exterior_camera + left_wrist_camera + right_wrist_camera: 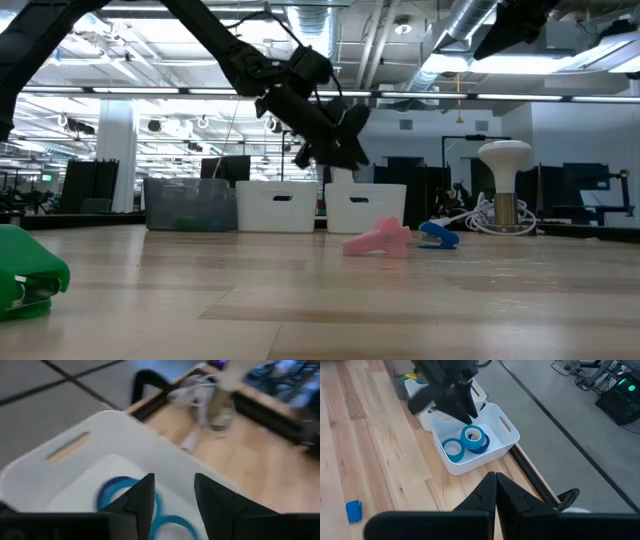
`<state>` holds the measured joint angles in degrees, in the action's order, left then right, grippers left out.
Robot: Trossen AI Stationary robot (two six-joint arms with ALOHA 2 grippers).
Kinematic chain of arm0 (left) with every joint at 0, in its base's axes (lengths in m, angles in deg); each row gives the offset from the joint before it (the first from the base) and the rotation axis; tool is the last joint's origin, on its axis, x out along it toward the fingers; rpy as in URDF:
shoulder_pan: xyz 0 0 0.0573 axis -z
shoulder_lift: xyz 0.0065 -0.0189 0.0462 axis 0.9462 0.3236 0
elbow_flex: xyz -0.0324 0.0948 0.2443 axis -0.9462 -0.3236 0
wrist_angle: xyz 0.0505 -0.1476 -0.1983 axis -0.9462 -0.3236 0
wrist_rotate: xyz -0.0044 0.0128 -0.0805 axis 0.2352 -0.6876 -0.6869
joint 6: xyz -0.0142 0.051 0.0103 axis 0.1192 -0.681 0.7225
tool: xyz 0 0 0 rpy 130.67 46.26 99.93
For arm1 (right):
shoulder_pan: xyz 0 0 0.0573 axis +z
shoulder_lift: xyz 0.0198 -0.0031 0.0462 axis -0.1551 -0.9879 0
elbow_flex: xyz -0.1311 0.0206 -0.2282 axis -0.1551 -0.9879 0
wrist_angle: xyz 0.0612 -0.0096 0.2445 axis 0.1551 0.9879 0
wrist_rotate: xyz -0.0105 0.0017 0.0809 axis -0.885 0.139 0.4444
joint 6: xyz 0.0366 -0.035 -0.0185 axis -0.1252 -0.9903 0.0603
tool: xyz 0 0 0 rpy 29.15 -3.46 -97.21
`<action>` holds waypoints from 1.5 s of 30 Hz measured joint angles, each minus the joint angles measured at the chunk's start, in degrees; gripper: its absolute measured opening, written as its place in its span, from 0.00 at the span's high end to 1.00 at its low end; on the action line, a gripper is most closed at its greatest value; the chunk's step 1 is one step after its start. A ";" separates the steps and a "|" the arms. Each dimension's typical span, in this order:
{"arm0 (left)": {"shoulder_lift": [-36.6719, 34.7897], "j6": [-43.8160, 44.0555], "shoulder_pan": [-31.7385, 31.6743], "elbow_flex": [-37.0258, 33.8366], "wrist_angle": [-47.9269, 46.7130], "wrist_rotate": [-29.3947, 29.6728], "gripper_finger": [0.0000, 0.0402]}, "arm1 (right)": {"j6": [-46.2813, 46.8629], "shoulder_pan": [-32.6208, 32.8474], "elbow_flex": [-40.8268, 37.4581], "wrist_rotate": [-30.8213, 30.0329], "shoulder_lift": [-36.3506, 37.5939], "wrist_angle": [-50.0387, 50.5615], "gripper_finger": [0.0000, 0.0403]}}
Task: Pick and place Stapler, Stapler remover, tape
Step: Put the pink staple remover into the left white bin
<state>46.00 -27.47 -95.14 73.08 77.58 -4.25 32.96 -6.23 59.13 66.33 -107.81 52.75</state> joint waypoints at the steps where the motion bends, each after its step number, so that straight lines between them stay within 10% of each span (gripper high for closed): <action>1: -0.63 -0.09 0.31 0.01 0.04 -1.37 0.67 | 0.00 0.00 0.00 0.01 0.00 0.08 1.00; 10: -8.89 -6.56 8.53 0.03 -0.79 -7.79 0.67 | -0.26 0.02 0.00 0.04 0.02 0.69 1.00; 20: -16.90 -13.93 20.95 0.03 -20.59 2.85 0.67 | -0.61 0.02 0.00 0.22 0.04 0.70 1.00; 45: -8.47 8.97 34.43 -5.87 -26.78 0.16 0.67 | -0.59 0.11 0.00 0.26 0.07 0.66 1.00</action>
<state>37.53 -18.49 -60.71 67.20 50.80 -4.09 32.37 -6.12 59.13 66.59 -107.75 53.41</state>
